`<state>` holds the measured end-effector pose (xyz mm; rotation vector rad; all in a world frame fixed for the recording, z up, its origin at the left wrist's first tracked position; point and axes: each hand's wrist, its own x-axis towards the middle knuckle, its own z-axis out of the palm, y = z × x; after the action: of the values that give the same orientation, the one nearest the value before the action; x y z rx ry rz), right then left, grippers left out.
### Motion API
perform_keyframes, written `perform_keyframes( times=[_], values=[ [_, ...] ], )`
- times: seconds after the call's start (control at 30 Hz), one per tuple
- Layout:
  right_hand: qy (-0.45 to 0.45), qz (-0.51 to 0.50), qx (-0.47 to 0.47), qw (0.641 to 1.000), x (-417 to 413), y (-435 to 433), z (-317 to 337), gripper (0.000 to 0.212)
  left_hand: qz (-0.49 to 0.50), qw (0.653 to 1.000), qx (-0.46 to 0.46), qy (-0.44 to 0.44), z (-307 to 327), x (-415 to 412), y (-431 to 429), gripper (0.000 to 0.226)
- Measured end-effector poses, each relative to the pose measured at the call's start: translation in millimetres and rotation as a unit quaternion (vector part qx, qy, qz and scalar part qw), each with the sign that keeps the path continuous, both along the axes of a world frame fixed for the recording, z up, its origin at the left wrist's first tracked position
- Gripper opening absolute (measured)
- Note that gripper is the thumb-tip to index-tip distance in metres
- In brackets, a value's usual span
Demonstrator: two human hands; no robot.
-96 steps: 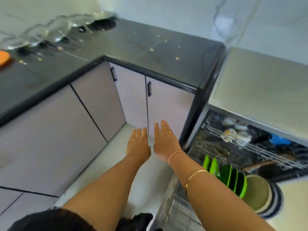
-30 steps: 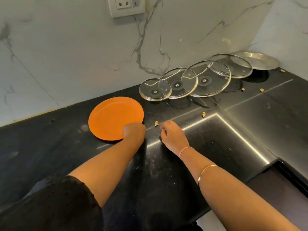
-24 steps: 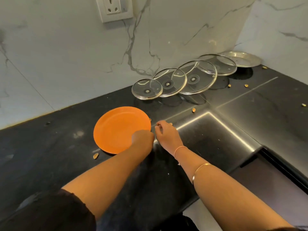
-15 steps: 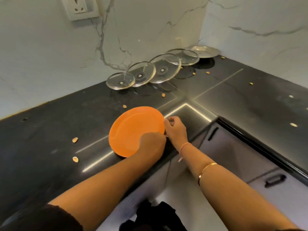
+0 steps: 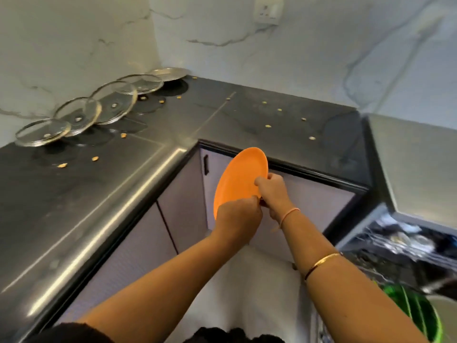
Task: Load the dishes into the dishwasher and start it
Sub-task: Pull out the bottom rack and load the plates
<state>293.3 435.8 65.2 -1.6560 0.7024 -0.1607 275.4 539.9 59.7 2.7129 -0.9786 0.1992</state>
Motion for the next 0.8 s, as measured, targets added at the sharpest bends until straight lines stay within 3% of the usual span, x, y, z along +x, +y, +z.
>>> perform_keyframes(
  times=[0.1,0.17,0.4,0.67,0.8],
  values=[
    [0.011,-0.062,-0.049,0.997,-51.0,-18.1,-2.8,0.010,-0.051,0.998,-0.017,0.018,-11.3,-31.3,-18.1,0.012],
    [0.038,-0.083,-0.072,0.993,-80.2,-23.8,-6.2,0.007,-0.088,0.993,-0.014,0.082,-23.4,-50.6,-23.1,0.024],
    [0.110,-0.119,-0.159,0.974,-182.9,-36.5,-25.1,0.004,-0.181,0.966,-0.011,0.186,-51.3,-130.3,-46.5,0.023],
    [0.148,-0.160,-0.242,0.945,-266.0,-79.5,-54.4,0.027,-0.290,0.917,0.074,0.265,-69.2,-188.9,-103.7,0.054],
    [0.192,-0.129,-0.275,0.933,-299.4,-115.2,-74.7,0.026,-0.270,0.894,0.115,0.339,-89.8,-206.8,-140.2,0.056]
  ],
)
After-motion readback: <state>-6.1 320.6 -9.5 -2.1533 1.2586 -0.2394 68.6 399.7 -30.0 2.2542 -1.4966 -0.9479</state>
